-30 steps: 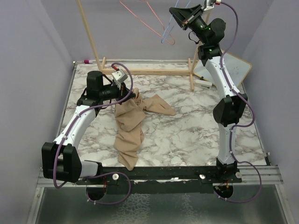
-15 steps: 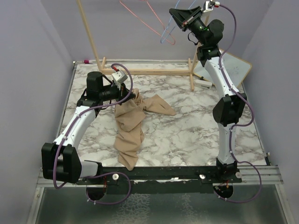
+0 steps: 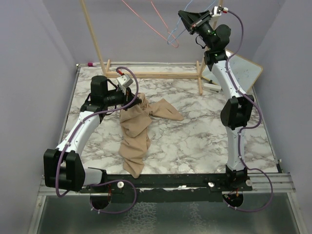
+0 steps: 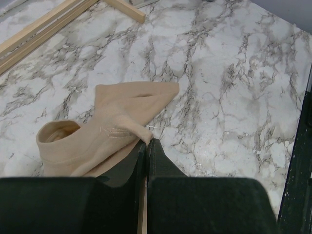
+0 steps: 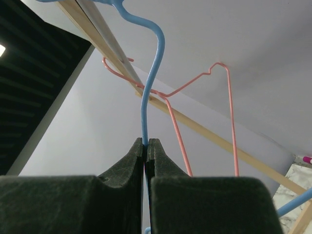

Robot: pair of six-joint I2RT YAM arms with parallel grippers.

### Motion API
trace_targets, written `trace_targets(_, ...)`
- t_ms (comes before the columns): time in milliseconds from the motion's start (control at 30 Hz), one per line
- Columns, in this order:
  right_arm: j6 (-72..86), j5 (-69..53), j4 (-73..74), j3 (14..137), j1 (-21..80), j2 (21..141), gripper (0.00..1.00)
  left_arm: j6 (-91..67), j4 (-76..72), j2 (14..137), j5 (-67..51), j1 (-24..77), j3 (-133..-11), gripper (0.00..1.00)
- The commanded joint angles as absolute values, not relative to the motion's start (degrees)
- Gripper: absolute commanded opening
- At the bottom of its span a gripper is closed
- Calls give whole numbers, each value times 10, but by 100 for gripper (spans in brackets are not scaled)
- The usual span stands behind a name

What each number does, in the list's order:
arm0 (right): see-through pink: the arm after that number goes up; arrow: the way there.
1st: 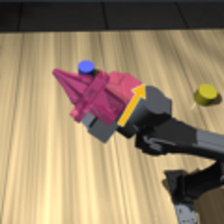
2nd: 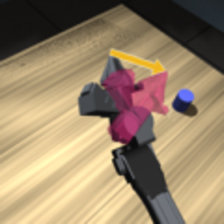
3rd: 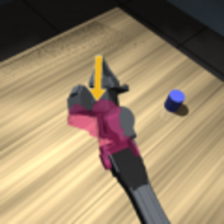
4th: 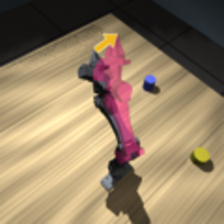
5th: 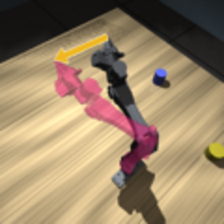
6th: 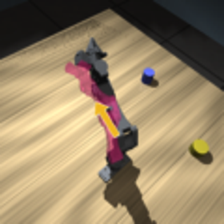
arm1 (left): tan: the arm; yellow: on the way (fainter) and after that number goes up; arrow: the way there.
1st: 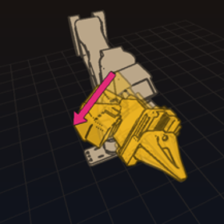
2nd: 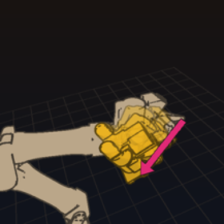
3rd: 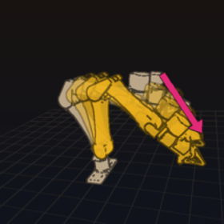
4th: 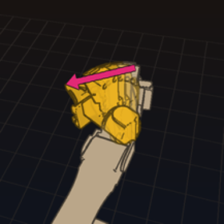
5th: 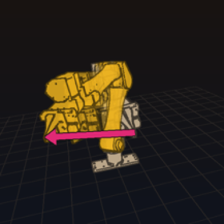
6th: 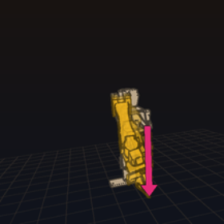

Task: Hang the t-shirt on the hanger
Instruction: Place the hanger at the clothesline.

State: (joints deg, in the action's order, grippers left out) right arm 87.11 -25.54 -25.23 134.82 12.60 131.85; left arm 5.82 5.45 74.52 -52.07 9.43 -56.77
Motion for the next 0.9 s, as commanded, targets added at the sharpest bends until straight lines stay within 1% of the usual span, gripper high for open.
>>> trace_targets(0, 905, -242, -273, 1347, 121, 1336, 1, 50, 39, 732, -541, 93, -566, 0)
trace_targets(100, 878, -252, -266, 1343, 121, 1327, 1, 50, 40, 731, -541, 93, -565, 0)
trace_targets(233, 792, -284, -238, 1311, 121, 1278, 19, 53, 44, 729, -538, 93, -566, 0)
trace_targets(333, 715, -295, -203, 1235, 121, 1203, 35, 59, 51, 727, -535, 93, -568, 0)
trace_targets(400, 660, -285, -167, 1180, 121, 1150, 43, 60, 53, 725, -535, 93, -567, 0)
trace_targets(500, 598, -268, -123, 1118, 121, 1087, 52, 60, 57, 725, -538, 93, -564, 0)
trace_targets(600, 556, -262, -104, 1074, 121, 1039, 65, 62, 64, 726, -540, 93, -565, 0)
trace_targets(633, 541, -260, -93, 1066, 121, 1026, 73, 63, 66, 727, -541, 93, -566, 0)
trace_targets(700, 512, -252, -61, 1050, 121, 1000, 96, 67, 72, 728, -542, 93, -566, 0)
trace_targets(733, 496, -245, -41, 1042, 122, 986, 100, 71, 75, 728, -543, 93, -568, 0)
trace_targets(867, 405, -174, 68, 994, 122, 913, 100, 91, 98, 724, -539, 94, -574, 0)
